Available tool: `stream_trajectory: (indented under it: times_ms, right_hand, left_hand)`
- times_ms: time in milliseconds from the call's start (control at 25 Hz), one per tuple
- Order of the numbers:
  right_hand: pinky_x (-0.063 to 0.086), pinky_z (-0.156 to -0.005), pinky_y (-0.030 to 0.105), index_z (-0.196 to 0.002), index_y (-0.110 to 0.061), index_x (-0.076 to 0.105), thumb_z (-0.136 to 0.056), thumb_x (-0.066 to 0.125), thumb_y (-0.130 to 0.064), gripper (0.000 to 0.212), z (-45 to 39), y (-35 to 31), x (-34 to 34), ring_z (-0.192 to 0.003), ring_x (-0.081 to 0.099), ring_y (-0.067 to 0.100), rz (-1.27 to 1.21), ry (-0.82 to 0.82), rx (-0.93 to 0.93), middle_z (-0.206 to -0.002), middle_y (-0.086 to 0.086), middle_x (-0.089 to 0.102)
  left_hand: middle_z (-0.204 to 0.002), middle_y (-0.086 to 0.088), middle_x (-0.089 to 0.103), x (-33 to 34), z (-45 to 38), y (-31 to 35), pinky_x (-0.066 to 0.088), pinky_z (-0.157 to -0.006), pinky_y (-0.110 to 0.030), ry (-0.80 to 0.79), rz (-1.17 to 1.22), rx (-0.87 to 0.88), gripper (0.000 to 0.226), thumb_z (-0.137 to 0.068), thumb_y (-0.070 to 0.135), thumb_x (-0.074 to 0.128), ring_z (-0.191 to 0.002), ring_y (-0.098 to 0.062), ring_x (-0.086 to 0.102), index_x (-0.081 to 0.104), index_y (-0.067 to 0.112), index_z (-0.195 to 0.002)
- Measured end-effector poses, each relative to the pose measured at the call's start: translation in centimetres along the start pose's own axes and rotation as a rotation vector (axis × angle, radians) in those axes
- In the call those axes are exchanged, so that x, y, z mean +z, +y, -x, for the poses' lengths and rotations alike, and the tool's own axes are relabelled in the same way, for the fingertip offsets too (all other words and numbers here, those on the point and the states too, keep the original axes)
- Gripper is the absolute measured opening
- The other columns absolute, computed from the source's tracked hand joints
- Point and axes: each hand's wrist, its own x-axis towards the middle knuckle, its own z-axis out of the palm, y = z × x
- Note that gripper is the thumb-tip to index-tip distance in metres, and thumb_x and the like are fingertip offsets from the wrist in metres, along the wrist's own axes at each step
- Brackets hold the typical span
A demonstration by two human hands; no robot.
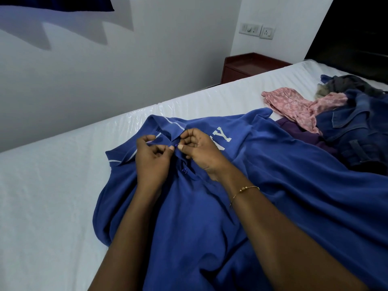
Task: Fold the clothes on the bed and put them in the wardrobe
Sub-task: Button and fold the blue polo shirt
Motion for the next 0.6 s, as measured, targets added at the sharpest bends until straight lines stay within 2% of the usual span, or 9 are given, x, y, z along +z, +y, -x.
stream_trajectory:
  times_ms: [120,200,280,360,440,520,600]
  right_hand:
    - [0.061,-0.087,0.045,-0.143,-0.011,0.073,-0.116,0.068,0.004,0.032,0.3,-1.0,0.1,-0.076,0.066,0.012,0.187,0.177,-0.031,-0.095,0.01,0.081]
    - [0.063,-0.093,0.048,-0.152,-0.015,0.074,-0.118,0.073,-0.006,0.036,0.4,-1.4,1.4,-0.09,0.071,0.019,0.268,0.245,-0.137,-0.105,0.02,0.086]
    - [0.07,-0.108,0.051,-0.16,-0.022,0.077,-0.12,0.083,-0.026,0.04,0.6,-1.2,2.8,-0.111,0.075,0.026,0.369,0.201,-0.201,-0.123,0.018,0.083]
    - [0.074,-0.124,0.056,-0.162,-0.027,0.082,-0.118,0.088,-0.036,0.046,0.6,-0.5,3.6,-0.123,0.077,0.033,0.494,0.143,-0.2,-0.142,0.012,0.077]
    - [0.074,-0.131,0.059,-0.169,-0.031,0.079,-0.117,0.09,-0.035,0.053,0.5,0.2,3.6,-0.129,0.075,0.036,0.537,0.092,-0.189,-0.15,0.007,0.072]
    - [0.069,-0.135,0.054,-0.173,-0.038,0.075,-0.117,0.089,-0.032,0.058,0.3,0.5,3.6,-0.135,0.072,0.035,0.55,0.05,-0.189,-0.152,0.006,0.069]
    - [0.07,-0.135,0.052,-0.161,-0.033,0.088,-0.115,0.09,-0.029,0.046,-0.3,0.6,3.9,-0.13,0.076,0.031,0.517,0.083,-0.2,-0.147,0.014,0.074]
  left_hand:
    - [-0.088,0.008,0.073,-1.0,-0.3,-0.1,0.048,-0.079,-0.038,0.153,-0.499,0.344,0.035,-0.094,0.03,0.072,-0.087,-0.014,0.064,0.061,0.022,-0.127]
    - [-0.11,-0.005,0.071,-1.8,-1.3,-0.9,0.046,-0.092,-0.049,0.23,-0.725,0.431,0.041,-0.093,0.026,0.07,-0.112,-0.033,0.057,0.062,0.016,-0.132]
    - [-0.124,-0.019,0.066,-2.3,-2.1,-1.9,0.043,-0.099,-0.057,0.185,-0.907,0.407,0.054,-0.086,0.023,0.072,-0.12,-0.045,0.052,0.059,0.008,-0.136]
    - [-0.118,-0.023,0.066,-2.7,-2.5,-2.3,0.046,-0.092,-0.057,0.136,-0.988,0.359,0.056,-0.081,0.021,0.073,-0.111,-0.048,0.055,0.059,0.005,-0.132]
    - [-0.116,-0.023,0.064,-3.2,-2.5,-2.1,0.049,-0.085,-0.057,0.138,-0.953,0.309,0.053,-0.078,0.016,0.072,-0.107,-0.048,0.055,0.057,0.005,-0.128]
    - [-0.109,-0.018,0.066,-3.8,-2.4,-1.5,0.05,-0.08,-0.054,0.141,-0.853,0.276,0.036,-0.079,0.007,0.066,-0.102,-0.043,0.06,0.061,0.008,-0.114]
    - [-0.098,-0.008,0.066,-3.9,-2.2,-1.1,0.049,-0.073,-0.047,0.146,-0.82,0.295,0.029,-0.078,-0.003,0.06,-0.095,-0.035,0.063,0.066,0.016,-0.099]
